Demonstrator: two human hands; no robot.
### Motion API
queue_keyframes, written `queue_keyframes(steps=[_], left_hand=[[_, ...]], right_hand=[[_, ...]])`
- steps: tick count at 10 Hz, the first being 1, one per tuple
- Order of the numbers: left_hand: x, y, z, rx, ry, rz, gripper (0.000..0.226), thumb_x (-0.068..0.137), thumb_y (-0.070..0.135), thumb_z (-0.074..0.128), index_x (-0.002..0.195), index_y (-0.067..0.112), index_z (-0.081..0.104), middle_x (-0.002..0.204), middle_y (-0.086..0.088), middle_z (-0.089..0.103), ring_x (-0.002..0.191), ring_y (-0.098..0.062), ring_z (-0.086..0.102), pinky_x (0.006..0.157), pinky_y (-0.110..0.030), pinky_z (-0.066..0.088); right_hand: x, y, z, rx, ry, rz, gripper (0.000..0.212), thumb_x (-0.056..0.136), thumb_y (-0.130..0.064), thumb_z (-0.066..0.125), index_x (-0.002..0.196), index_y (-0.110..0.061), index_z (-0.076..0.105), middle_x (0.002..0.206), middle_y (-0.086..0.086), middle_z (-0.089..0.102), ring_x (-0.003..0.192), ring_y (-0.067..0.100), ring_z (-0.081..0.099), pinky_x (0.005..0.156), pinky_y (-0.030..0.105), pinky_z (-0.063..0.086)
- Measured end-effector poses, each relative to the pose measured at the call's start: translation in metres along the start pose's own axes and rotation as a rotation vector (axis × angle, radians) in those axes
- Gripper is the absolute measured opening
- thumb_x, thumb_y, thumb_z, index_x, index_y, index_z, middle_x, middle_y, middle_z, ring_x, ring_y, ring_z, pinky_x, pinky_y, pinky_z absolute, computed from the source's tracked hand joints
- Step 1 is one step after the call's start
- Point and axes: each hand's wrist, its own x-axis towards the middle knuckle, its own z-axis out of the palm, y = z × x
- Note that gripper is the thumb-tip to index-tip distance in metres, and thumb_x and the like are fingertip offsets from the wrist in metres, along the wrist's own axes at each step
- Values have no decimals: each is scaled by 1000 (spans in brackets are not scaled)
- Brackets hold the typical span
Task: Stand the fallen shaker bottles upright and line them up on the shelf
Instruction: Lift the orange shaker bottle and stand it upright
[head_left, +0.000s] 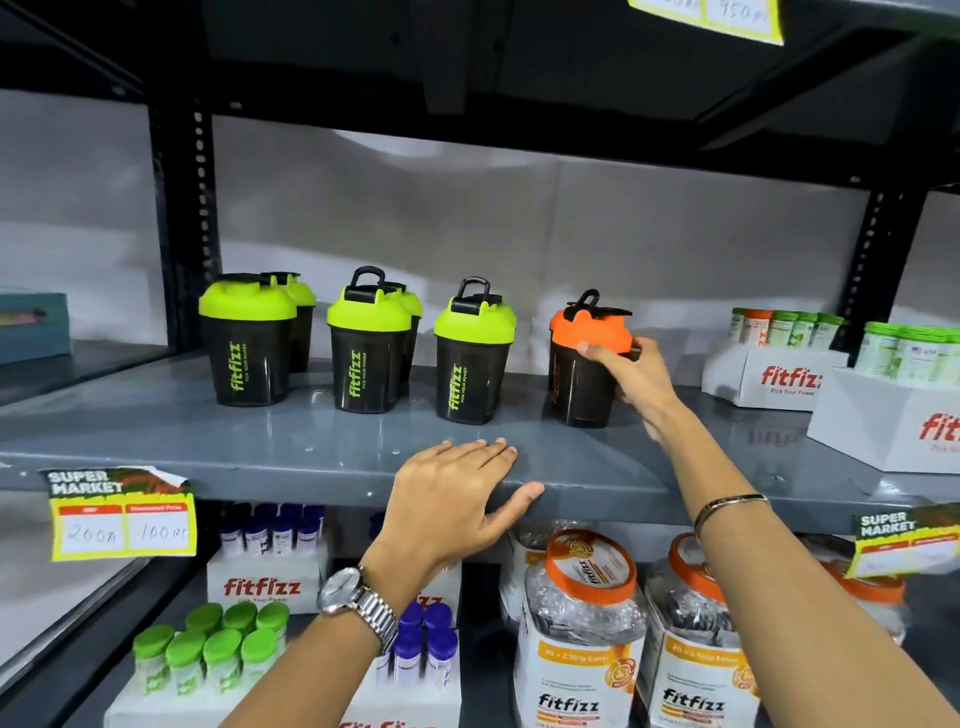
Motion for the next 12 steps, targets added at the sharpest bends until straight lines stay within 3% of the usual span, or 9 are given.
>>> queue_keyframes(steps=[1,2,4,5,7,8,9,11,12], left_hand=[[0,0,-1,-5,-8,-2,49,85,54,43,96,19,75,98,3,75,92,-11,70,78,-30,55],[-1,1,-2,-13,-17,-7,49,85,54,42,97,19,75,98,2,75,92,-11,70,78,-31,56],[-1,-1,-2,-21,-33,-10,50,85,54,42,97,19,75,99,1,75,93,-12,69,79,-31,56],[-1,-1,-2,-21,-33,-8,50,85,55,42,97,19,75,99,1,75,93,-12,70,78,-31,55],[-1,-2,-2,-23,-38,-6,50,85,55,42,98,19,74,100,1,75,93,-12,69,78,-31,55],[-1,-1,-2,-21,-34,-4,50,85,54,41,98,19,74,100,1,75,94,-12,69,78,-31,55],[-1,-1,-2,-16,-28,0,50,85,55,42,98,19,74,100,1,75,94,-12,69,78,-31,55],[-1,-1,-1,-15,-27,3,51,86,55,41,99,19,74,101,1,74,94,-13,69,79,-31,55],[-2,-1,0,-16,-28,-4,49,86,54,44,99,19,74,101,1,74,94,-13,69,79,-31,55]], right_hand=[[-2,3,7,-224,41,0,97,57,-48,82,131,-14,30,129,9,39,113,18,41,100,39,39],[-7,8,15,-424,87,-10,103,53,-50,83,128,-8,27,130,14,37,121,28,39,98,43,40],[-5,10,14,-217,41,55,75,62,-17,78,118,-5,29,123,17,48,116,32,49,94,44,47],[-7,13,12,-282,63,45,96,58,-27,84,130,-4,25,129,14,42,124,28,40,104,44,39],[-10,13,13,-207,12,51,75,66,-16,76,123,-7,28,113,8,50,118,30,50,91,38,44],[-12,14,12,-314,18,24,93,60,-26,83,131,-5,27,117,5,43,118,27,46,102,44,40],[-13,14,11,-288,4,44,85,64,-17,79,128,-5,26,102,1,47,113,27,50,92,38,44],[-16,13,14,-314,0,38,95,58,-24,84,129,-4,24,128,15,48,120,30,47,103,47,40],[-19,13,13,-324,-1,41,89,60,-21,82,126,-5,25,119,12,50,116,31,50,97,42,44]])
